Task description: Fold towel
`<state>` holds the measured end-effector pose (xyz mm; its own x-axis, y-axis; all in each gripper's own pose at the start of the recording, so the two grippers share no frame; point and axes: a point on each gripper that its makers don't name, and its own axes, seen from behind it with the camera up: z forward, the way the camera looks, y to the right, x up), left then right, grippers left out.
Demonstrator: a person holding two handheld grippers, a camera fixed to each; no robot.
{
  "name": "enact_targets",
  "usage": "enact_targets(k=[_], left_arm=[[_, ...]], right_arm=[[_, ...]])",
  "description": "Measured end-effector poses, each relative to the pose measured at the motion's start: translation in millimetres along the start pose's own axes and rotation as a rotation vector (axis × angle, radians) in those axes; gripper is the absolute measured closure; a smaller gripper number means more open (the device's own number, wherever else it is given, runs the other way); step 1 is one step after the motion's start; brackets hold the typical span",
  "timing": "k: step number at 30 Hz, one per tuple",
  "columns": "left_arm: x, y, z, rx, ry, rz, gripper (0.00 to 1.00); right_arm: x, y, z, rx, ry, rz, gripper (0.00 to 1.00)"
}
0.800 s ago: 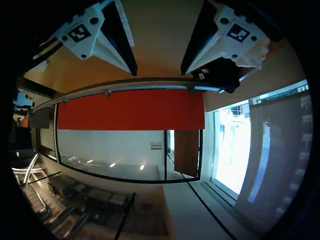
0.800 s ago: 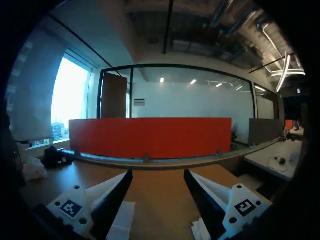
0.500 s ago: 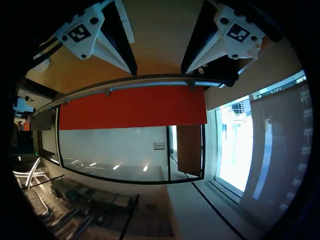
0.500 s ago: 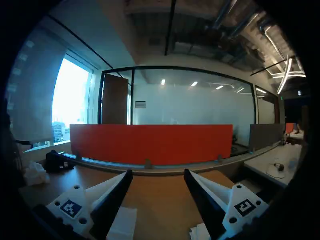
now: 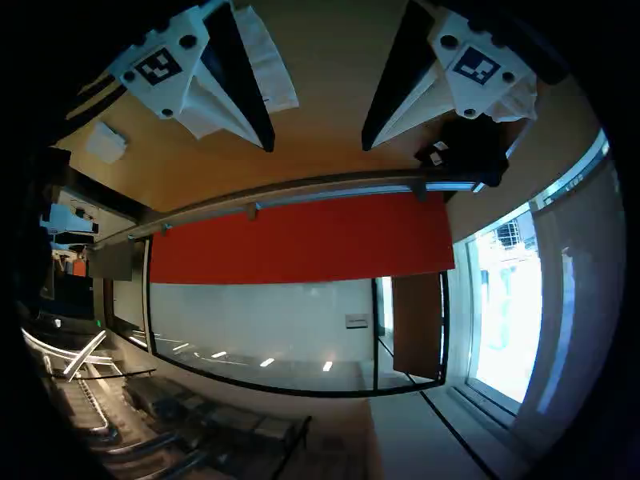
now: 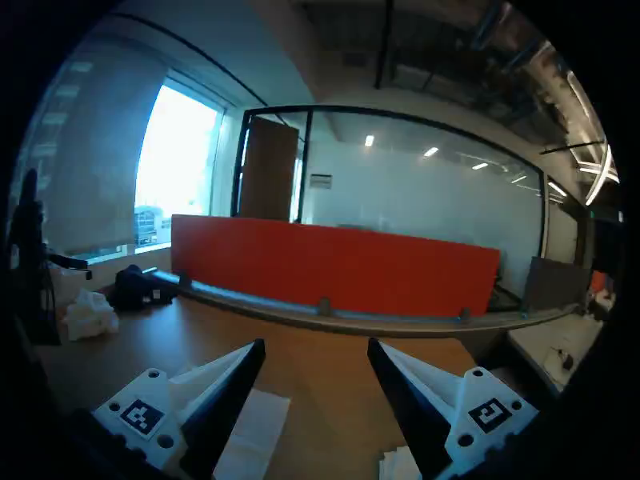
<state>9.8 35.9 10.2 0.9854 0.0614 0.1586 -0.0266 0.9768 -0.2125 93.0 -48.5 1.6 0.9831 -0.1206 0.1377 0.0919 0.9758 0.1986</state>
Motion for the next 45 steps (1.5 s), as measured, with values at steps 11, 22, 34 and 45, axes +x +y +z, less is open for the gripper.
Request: enact_targets(k=[11,22,34,45], left_arm=[[-26.9,41.2,-0.1,-0.218,-0.134,0.055,0.2],[-60.1,56.4,-0.2,-0.261,-0.19,0.076,0.2],[-119.6,76.5,-0.3,-0.305,-0.28,0.097,0.2],[-184.0,88.5,-0.8,-0.331,-0.392,0.104,0.2]], right_arm=[[-31.1,-37.7,-3.0,0.182,-0.168,-0.095,0.0],[-60.6,-47.5,-7.3,0.22,-0.232,-0.111,0.0],[-119.2,-60.3,-12.8,0.262,-0.315,-0.142,0.0],[-182.4,-72.6,-15.4,0.293,-0.402,-0.14,0.0]])
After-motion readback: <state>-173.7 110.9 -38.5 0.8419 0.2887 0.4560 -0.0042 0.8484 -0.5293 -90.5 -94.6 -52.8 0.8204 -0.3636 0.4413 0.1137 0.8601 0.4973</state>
